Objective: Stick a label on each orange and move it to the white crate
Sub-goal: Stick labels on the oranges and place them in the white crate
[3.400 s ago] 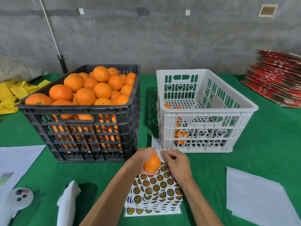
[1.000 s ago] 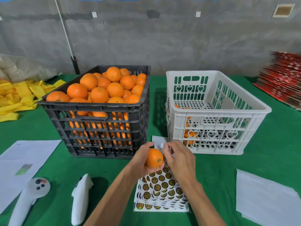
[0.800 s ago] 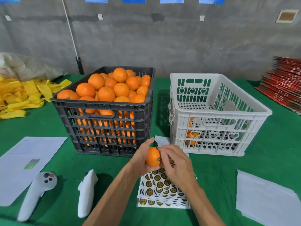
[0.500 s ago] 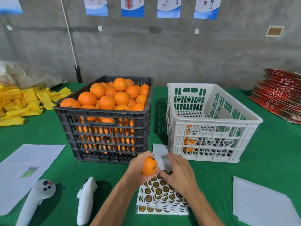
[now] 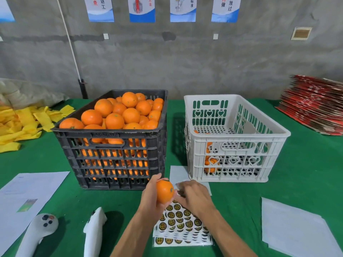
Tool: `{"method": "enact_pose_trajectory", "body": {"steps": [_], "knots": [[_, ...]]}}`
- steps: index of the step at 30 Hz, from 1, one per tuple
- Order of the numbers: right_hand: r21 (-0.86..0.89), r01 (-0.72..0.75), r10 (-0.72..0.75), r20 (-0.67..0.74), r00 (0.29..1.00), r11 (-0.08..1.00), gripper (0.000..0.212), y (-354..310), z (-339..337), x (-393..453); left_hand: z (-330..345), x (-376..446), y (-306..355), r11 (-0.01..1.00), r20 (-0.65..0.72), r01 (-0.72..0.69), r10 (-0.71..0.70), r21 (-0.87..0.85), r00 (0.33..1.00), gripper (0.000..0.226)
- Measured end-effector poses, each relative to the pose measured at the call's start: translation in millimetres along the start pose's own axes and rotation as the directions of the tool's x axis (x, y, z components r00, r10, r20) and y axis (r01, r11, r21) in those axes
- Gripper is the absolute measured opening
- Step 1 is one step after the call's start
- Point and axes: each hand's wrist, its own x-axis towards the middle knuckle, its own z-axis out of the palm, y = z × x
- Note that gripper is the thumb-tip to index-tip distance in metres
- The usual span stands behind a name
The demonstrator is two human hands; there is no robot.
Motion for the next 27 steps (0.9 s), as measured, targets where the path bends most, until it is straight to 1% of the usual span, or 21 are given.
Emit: {"method": "enact_pose_trajectory", "body": {"steps": [2, 3, 4, 6, 8, 9, 10, 11, 13, 14, 15, 16, 17, 18, 19, 20, 22, 23, 24, 25, 27], "knots": [[-0.093, 0.021, -0.019, 0.020, 1.000, 0.995, 0.066, 3, 2, 5, -4, -4, 4, 1.000, 0.031, -0.017, 0.018, -0.019, 0.999, 0.037], [-0.103, 0.030, -0.029, 0.017, 0.999, 0.994, 0.064, 3, 2, 7, -6, -5, 6, 0.999, 0.041, -0.033, 0.035, -0.042, 0.999, 0.038], [-0.077, 0.023, -0.024, 0.000, 1.000, 0.997, 0.059, 2, 3, 8, -8, -7, 9, 0.997, 0.050, -0.051, 0.054, -0.058, 0.997, 0.039], [0.043, -0.068, 0.069, -0.039, 0.997, 0.997, 0.046, 4, 6, 10, -11, -9, 14, 0.996, 0.072, -0.077, 0.081, -0.056, 0.994, 0.042], [0.237, -0.196, 0.213, -0.046, 0.976, 0.951, 0.039, 8, 4, 11, -13, -14, 17, 0.996, 0.108, -0.087, 0.089, -0.029, 0.990, 0.041], [0.322, -0.226, 0.258, -0.061, 0.964, 0.919, 0.037, 9, 1, 11, -12, -17, 18, 0.995, 0.143, -0.097, 0.096, -0.001, 0.985, 0.038], [0.382, -0.216, 0.277, -0.112, 0.954, 0.899, 0.036, 11, -5, 10, -11, -23, 19, 0.994, 0.180, -0.103, 0.097, 0.028, 0.979, 0.039], [0.405, -0.170, 0.271, -0.207, 0.940, 0.898, 0.035, 13, -13, 8, -9, -28, 20, 0.992, 0.217, -0.110, 0.094, 0.059, 0.972, 0.045], [0.395, -0.081, 0.254, -0.409, 0.877, 0.915, 0.033, 19, -28, -4, -1, -40, 21, 0.977, 0.301, -0.153, 0.104, 0.147, 0.948, 0.058], [0.401, -0.063, 0.267, -0.478, 0.837, 0.914, 0.031, 24, -35, -14, 7, -47, 22, 0.958, 0.345, -0.195, 0.114, 0.211, 0.932, 0.056], [0.432, -0.064, 0.307, -0.522, 0.796, 0.900, 0.030, 30, -40, -27, 17, -54, 22, 0.932, 0.387, -0.247, 0.132, 0.265, 0.913, 0.047], [0.509, -0.078, 0.387, -0.537, 0.750, 0.857, 0.028, 37, -44, -41, 28, -59, 22, 0.908, 0.414, -0.293, 0.153, 0.300, 0.897, 0.036], [0.622, -0.086, 0.494, -0.523, 0.695, 0.779, 0.026, 44, -50, -56, 40, -64, 22, 0.884, 0.436, -0.338, 0.178, 0.322, 0.882, 0.029], [0.723, -0.087, 0.601, -0.493, 0.629, 0.685, 0.025, 54, -56, -67, 54, -68, 24, 0.850, 0.463, -0.400, 0.218, 0.343, 0.859, 0.030], [0.784, -0.089, 0.677, -0.465, 0.570, 0.614, 0.026, 64, -62, -77, 69, -70, 26, 0.790, 0.495, -0.491, 0.280, 0.367, 0.822, 0.037], [0.807, -0.115, 0.722, -0.443, 0.531, 0.579, 0.028, 74, -67, -84, 85, -71, 29, 0.691, 0.535, -0.601, 0.355, 0.402, 0.767, 0.044], [0.812, -0.224, 0.777, -0.376, 0.505, 0.539, 0.031, 93, -74, -93, 122, -69, 33, 0.425, 0.604, -0.787, 0.505, 0.448, 0.617, 0.045], [0.820, -0.275, 0.807, -0.328, 0.492, 0.502, 0.033, 100, -74, -95, 142, -65, 34, 0.305, 0.631, -0.837, 0.553, 0.455, 0.545, 0.043], [0.828, -0.316, 0.831, -0.282, 0.480, 0.464, 0.037, 106, -74, -97, 162, -58, 34, 0.206, 0.656, -0.863, 0.575, 0.461, 0.488, 0.045], [0.829, -0.355, 0.848, -0.238, 0.473, 0.431, 0.040, 112, -73, -98, 181, -51, 33, 0.130, 0.679, -0.870, 0.574, 0.475, 0.457, 0.049], [0.815, -0.437, 0.873, -0.162, 0.461, 0.382, 0.042, 124, -68, -102, 212, -35, 30, 0.004, 0.714, -0.855, 0.549, 0.519, 0.435, 0.053]]}}
